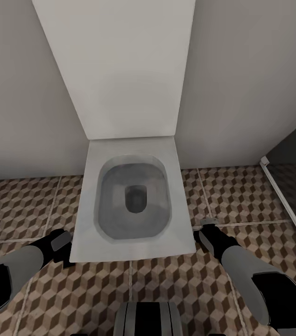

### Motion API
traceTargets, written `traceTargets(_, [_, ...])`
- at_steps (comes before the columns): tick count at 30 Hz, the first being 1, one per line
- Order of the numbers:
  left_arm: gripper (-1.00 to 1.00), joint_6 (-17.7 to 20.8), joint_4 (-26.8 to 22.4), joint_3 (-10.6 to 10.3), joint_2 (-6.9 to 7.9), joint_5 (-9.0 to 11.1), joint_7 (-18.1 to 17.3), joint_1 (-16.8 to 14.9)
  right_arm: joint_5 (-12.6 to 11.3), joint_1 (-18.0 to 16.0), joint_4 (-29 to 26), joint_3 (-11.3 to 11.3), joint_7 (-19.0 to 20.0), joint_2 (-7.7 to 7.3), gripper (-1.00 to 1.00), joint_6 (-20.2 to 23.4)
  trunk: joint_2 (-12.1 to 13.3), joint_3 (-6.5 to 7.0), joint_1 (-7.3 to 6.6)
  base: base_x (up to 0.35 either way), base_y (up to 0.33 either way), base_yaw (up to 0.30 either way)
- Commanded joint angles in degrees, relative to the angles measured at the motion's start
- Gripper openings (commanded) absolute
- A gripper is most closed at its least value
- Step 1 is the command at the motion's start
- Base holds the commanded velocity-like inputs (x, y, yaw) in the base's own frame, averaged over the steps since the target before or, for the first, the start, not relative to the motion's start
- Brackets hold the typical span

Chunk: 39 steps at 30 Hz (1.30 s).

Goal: Take the four mousetraps from the cabinet in the bathroom and place them on the bathroom floor. Make sure all four end up on the same floor surface, and ensure that at least two of them are either under or directly next to the same bathroom sink.

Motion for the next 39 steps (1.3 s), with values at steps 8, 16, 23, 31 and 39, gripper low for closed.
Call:
traceTargets(8, [-1.00, 0.0, -0.2, -0.3, 0.14, 0.4, 0.5, 0.0, 0.0, 0.0, 0.0, 0.4, -0.2, -0.02, -1.00, 0.4, 0.0, -0.04, -0.01, 0.000, 0.000, 0.000])
traceTargets(16, [-1.00, 0.0, -0.2, -0.3, 0.11, 0.4, 0.5, 0.0, 0.0, 0.0, -0.1, 0.3, -0.2, -0.02, -1.00, 0.4, 0.0, -0.04, -0.01, 0.000, 0.000, 0.000])
traceTargets(23, [-1.00, 0.0, -0.2, -0.3, 0.15, 0.4, 0.5, 0.0, 0.0, 0.0, -0.1, 0.3, -0.2, -0.02, -1.00, 0.4, 0.0, -0.04, -0.01, 0.000, 0.000, 0.000])
traceTargets(31, [-1.00, 0.0, -0.1, -0.3, 0.24, 0.4, 0.7, 0.0, 0.0, 0.0, -0.1, 0.3, -0.2, -0.18, -1.00, 0.4, 0.0, -0.04, -0.01, 0.000, 0.000, 0.000])
traceTargets(39, [-1.00, 0.0, -0.1, -0.3, 0.25, 0.4, 0.7, 0.0, 0.0, 0.0, -0.1, 0.3, -0.2, -0.19, -1.00, 0.4, 0.0, -0.04, -0.01, 0.000, 0.000, 0.000])
